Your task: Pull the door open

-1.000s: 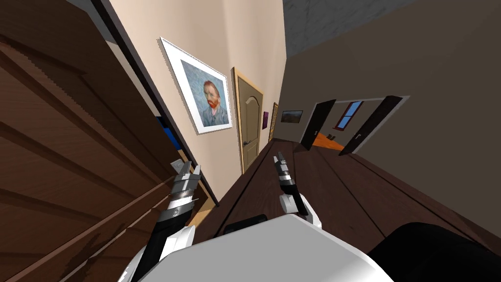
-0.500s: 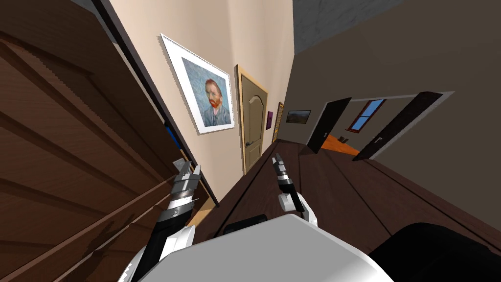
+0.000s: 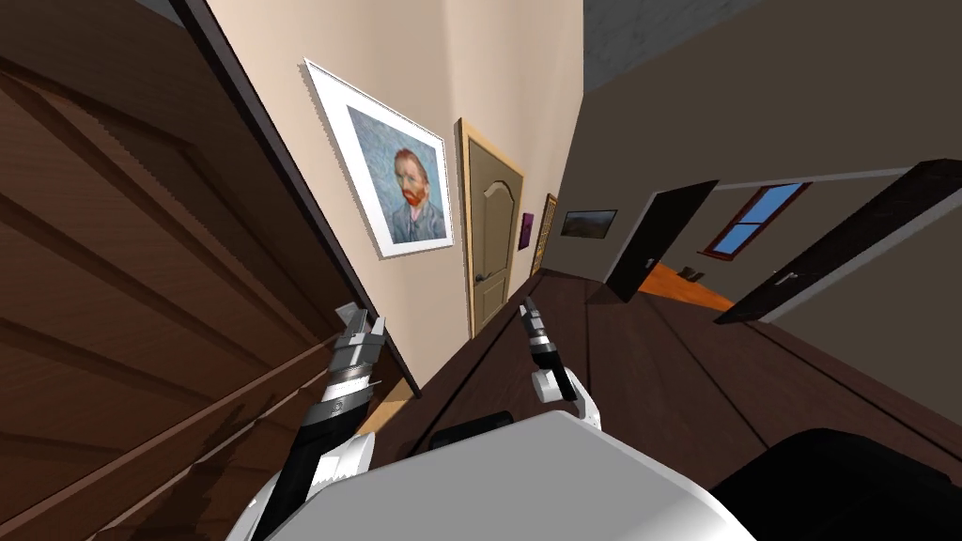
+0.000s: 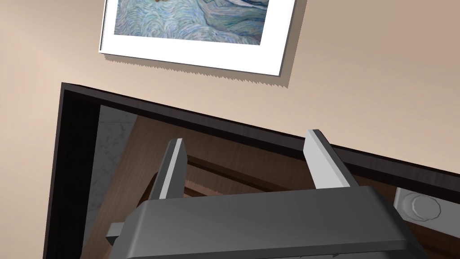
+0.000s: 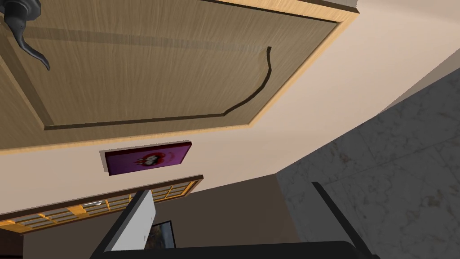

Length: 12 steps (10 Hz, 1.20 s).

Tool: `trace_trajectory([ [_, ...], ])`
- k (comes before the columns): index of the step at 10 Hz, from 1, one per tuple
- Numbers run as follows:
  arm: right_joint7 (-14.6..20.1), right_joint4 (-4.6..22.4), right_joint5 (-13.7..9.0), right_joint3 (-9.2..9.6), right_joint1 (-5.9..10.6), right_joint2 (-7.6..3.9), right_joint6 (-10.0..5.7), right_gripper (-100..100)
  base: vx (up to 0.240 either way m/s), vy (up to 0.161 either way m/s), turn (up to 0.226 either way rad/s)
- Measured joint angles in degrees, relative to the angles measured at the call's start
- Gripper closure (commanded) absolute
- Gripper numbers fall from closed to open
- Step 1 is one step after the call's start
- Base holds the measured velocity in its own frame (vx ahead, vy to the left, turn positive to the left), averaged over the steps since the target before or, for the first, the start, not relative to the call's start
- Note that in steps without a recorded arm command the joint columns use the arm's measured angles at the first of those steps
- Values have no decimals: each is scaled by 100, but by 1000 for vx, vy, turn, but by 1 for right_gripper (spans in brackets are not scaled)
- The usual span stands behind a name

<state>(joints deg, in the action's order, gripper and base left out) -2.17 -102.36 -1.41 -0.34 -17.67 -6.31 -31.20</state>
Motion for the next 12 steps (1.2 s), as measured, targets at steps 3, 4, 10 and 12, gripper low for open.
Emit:
trace_trajectory([
  [3, 76, 432, -53, -19, 192, -109, -67, -100, 67, -90, 149],
  [4, 83, 553, -58, -9, 257, -116, -71, -100, 80, -108, 170],
  [10, 181, 1528, -131, -4, 718, -259, -216, -100, 64, -106, 170],
  [12, 206, 1800, -152, 7, 839, -296, -243, -100, 45, -106, 175],
])
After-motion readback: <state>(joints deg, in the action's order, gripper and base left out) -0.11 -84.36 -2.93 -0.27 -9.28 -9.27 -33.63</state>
